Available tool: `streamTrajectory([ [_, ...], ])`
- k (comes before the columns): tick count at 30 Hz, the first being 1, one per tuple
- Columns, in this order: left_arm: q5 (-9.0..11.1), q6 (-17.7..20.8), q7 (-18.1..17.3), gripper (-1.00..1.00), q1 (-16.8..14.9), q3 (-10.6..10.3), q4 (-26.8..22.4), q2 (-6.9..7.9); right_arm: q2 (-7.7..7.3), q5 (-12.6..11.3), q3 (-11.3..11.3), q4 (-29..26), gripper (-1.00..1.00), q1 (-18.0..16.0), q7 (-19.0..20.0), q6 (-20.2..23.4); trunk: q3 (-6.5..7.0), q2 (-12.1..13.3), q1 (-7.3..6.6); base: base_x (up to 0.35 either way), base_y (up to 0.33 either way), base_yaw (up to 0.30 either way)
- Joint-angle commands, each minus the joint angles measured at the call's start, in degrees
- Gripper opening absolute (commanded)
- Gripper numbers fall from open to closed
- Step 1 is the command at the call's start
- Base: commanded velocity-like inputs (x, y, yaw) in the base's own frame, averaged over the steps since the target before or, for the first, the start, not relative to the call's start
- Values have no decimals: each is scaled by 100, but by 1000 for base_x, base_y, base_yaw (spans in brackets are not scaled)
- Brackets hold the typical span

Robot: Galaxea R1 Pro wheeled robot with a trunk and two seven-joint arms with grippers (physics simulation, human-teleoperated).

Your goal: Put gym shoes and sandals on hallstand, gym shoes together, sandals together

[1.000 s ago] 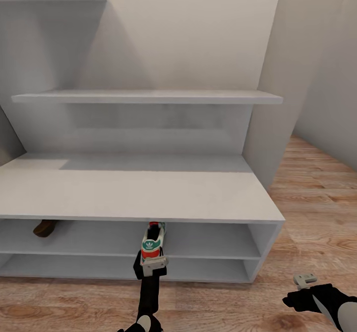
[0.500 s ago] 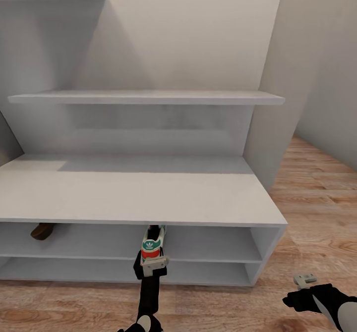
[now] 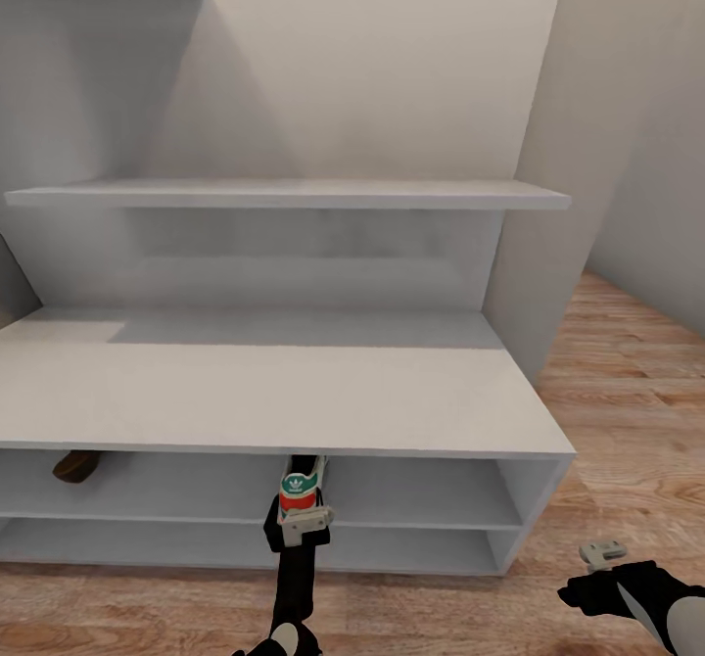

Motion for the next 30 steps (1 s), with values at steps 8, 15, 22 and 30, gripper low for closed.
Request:
streamTrajectory([
  [8,-1,0,-4,-100,0,0,0,0,0,0,0,0,100,1,0,0,0,0,0,5,0,0],
  [15,-1,4,-5,-100,0,0,0,0,1,0,0,0,100,0,0,0,0,0,0,18,0,0],
  [22,-1,1,-5,-100,0,0,0,0,0,0,0,0,100,1,0,0,0,0,0,81,0,0],
  [30,-1,0,-5,-100,0,4,0,0,0,0,0,0,100,0,0,0,0,0,0,22,0,0],
])
